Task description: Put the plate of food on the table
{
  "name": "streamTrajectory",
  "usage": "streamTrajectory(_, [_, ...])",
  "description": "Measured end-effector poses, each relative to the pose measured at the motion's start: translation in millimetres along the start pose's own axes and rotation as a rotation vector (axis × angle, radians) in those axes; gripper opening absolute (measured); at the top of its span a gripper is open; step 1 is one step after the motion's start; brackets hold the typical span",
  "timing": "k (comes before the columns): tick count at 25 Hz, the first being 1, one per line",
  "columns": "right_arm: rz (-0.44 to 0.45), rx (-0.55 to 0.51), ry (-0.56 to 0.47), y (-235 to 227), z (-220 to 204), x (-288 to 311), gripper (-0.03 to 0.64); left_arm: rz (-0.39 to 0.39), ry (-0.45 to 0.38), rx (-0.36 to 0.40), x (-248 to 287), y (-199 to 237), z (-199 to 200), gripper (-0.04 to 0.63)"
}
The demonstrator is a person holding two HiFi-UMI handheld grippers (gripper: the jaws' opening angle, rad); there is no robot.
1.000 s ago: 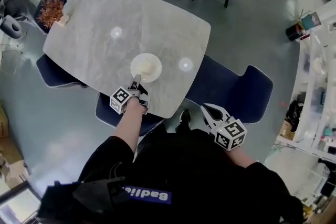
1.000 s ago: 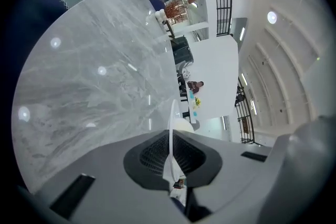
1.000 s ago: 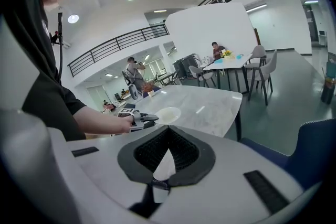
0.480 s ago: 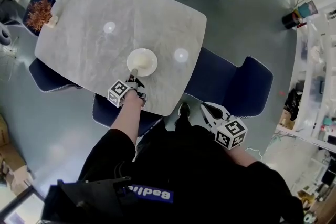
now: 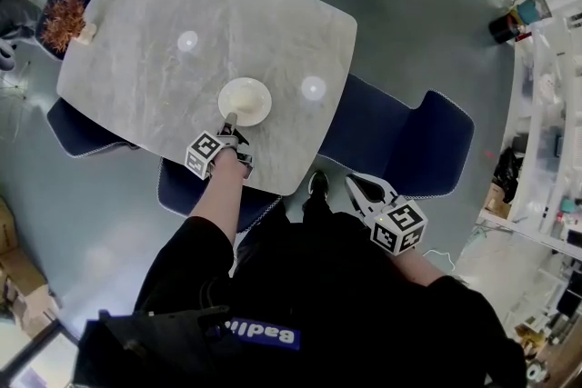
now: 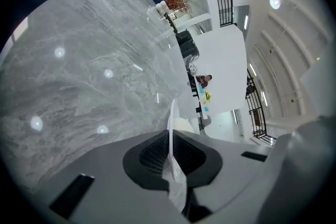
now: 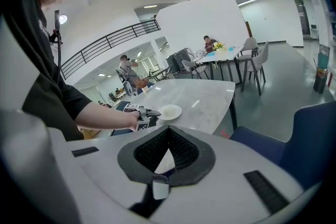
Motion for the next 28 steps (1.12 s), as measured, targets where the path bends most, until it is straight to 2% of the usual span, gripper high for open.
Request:
streamTrajectory(4, [0.004, -0.011, -0.001, 1, 0, 0, 0.011, 0.017, 0.012, 0.057, 2, -1, 2, 0.017])
streamTrajectory(10, [0.017, -0.021, 0.001, 2, -2, 1, 0.011, 0.05, 0.082, 0.128, 3, 1, 0, 0.018])
streamTrajectory(17, [0.017, -0.021, -0.004, 3, -1, 2, 0.011, 0.119, 0.167, 0.25, 2, -1, 2, 0.042])
streamTrajectory(21, [0.009, -0.018, -0.011, -1, 2, 2, 0.011, 0.155, 0.241, 0.268, 2, 3, -1, 0.089])
streamTrajectory(28, [0.034, -0.015, -0.012, -1, 5, 4, 0.011, 0.173, 0.337, 0.257, -5, 13, -6, 0.118])
Point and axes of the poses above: the fingertips, and each gripper's own axes: x forward along the fingers, y to its left, z out of its top, the point moved 5 cm from there along -x, backward along the fingers, and after that the axes turned 10 degrees about -z, right-handed, at the moved point
